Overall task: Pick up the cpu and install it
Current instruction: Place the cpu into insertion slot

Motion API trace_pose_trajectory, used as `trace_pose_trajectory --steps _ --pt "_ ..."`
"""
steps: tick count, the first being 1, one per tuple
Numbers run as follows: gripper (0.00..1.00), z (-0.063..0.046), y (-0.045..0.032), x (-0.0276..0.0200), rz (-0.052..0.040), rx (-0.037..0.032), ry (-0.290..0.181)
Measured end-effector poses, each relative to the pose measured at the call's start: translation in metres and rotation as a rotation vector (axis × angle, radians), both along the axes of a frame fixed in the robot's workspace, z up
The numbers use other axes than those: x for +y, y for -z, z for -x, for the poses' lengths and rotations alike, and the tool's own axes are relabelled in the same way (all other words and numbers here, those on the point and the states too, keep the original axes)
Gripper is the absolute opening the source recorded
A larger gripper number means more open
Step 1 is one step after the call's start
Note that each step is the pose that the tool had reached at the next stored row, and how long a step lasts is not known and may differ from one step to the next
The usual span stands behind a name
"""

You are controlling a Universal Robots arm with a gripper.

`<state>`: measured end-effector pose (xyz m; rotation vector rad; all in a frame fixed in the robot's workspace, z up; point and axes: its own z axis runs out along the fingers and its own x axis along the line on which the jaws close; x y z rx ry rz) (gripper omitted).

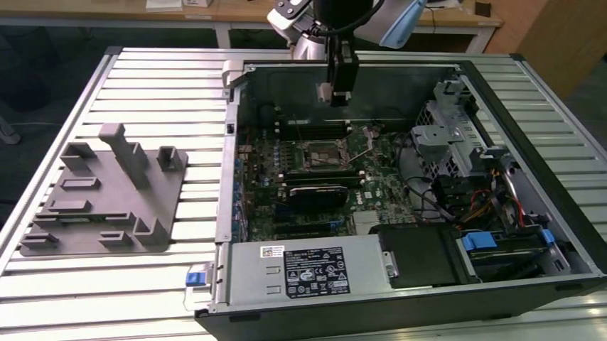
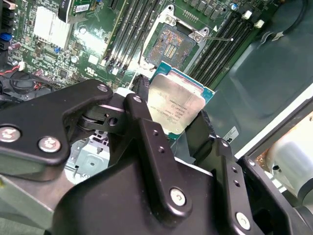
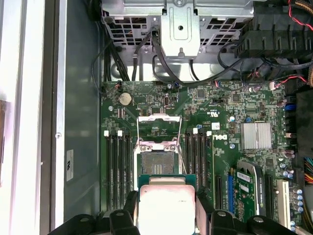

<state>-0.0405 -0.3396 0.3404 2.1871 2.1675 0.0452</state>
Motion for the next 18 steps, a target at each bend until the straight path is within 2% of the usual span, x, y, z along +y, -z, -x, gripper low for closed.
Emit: trace_pose_trajectory --steps 18 --pt "0.55 0.0 0.0038 0.0 0.0 0.0 0.0"
